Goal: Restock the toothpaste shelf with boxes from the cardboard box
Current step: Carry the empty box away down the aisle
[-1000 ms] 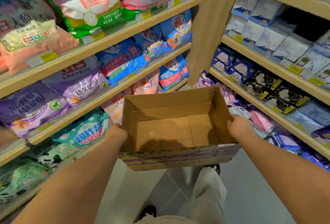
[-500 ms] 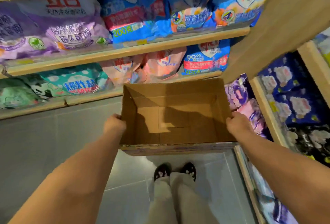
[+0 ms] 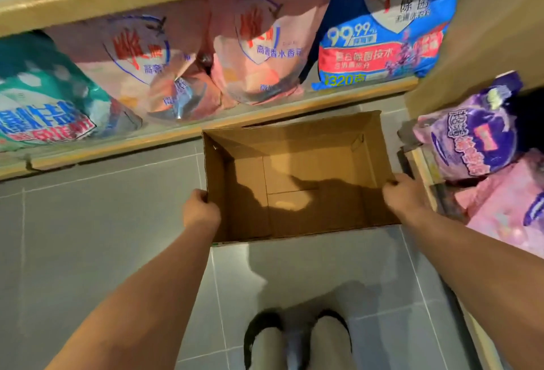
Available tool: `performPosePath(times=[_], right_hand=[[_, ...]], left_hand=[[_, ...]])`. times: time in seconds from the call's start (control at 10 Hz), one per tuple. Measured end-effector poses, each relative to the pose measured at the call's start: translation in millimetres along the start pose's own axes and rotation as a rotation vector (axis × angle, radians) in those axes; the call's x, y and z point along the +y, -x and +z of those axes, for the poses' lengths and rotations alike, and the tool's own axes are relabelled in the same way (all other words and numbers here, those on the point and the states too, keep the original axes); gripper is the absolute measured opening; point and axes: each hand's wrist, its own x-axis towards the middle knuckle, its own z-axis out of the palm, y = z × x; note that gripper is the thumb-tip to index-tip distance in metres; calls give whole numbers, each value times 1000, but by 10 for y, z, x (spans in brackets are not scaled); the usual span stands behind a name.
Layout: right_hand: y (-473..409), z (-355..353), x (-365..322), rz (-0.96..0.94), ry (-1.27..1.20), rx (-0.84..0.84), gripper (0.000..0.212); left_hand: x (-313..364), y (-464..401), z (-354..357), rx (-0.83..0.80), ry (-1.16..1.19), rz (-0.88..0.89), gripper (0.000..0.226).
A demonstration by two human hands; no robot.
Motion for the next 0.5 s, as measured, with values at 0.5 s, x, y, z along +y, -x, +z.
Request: performPosePath(times=[0.5], right_hand=[[-33, 319, -252, -194, 114, -86, 71]], left_hand=[[162, -14, 204, -77, 88, 72, 59]])
